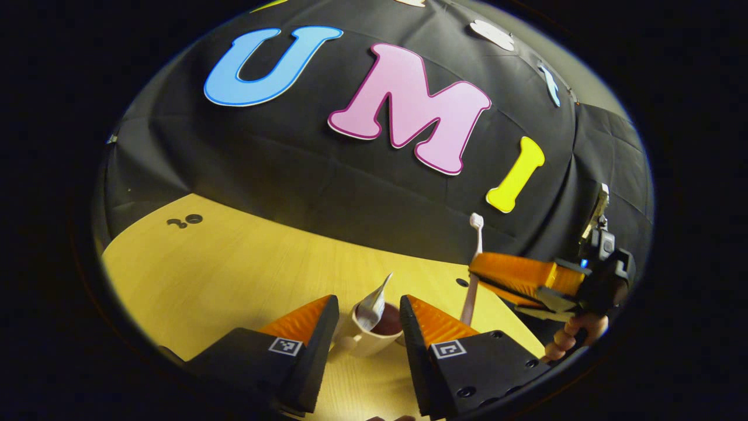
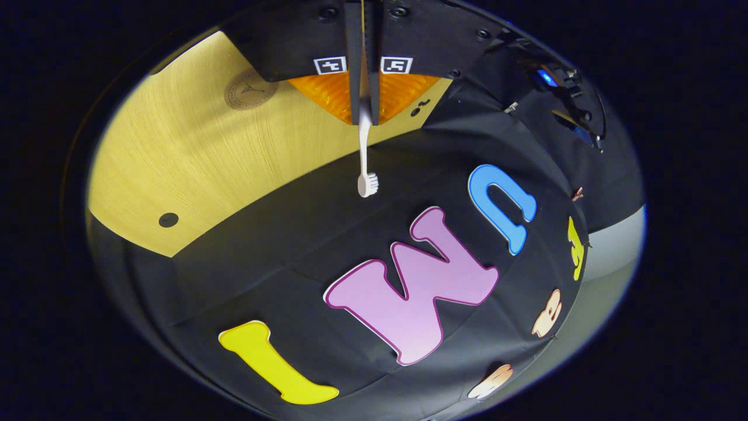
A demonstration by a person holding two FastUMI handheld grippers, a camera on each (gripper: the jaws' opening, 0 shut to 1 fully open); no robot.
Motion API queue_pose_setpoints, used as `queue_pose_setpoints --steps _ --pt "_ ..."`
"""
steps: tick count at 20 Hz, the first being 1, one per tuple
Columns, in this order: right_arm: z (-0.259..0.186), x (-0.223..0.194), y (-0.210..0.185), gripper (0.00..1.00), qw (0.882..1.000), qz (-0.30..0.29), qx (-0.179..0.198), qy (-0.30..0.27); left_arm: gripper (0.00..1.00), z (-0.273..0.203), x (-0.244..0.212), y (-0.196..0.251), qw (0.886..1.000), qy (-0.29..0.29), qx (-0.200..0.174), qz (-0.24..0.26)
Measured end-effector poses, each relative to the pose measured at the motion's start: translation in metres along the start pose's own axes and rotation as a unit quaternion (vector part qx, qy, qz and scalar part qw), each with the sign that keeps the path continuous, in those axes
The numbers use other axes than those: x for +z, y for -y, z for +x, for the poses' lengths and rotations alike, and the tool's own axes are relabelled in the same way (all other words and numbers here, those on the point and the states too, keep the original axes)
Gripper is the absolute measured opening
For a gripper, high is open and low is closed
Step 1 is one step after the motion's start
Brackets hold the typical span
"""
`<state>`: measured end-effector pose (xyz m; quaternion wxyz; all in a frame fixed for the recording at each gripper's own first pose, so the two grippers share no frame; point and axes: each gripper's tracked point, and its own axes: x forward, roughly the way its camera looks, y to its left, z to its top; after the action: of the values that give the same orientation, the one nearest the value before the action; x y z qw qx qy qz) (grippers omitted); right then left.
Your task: Put the toothbrush and toothpaste on the desktop into the cup, then pick up the cup and place it on the coaster on the desktop.
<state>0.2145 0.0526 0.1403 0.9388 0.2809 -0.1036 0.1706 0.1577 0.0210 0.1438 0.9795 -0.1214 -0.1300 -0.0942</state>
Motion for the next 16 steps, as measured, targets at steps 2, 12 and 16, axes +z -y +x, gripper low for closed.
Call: queue_pose_setpoints --steps 2,12,16 --pt "0.016 -0.003 0.003 0.06 1.000 0.000 0.005 0.007 0.65 -0.013 -0.010 -0.007 1.000 -0.010 0.009 0.006" --pt "0.071 -0.045 0.026 0.06 1.000 -0.023 0.002 0.018 0.65 -0.048 -0.053 -0.022 0.998 -0.055 0.023 0.013" --pt "0.076 -0.070 0.031 0.06 0.998 -0.064 -0.006 0.000 0.65 -0.050 -0.063 -0.023 0.997 -0.069 0.023 0.013"
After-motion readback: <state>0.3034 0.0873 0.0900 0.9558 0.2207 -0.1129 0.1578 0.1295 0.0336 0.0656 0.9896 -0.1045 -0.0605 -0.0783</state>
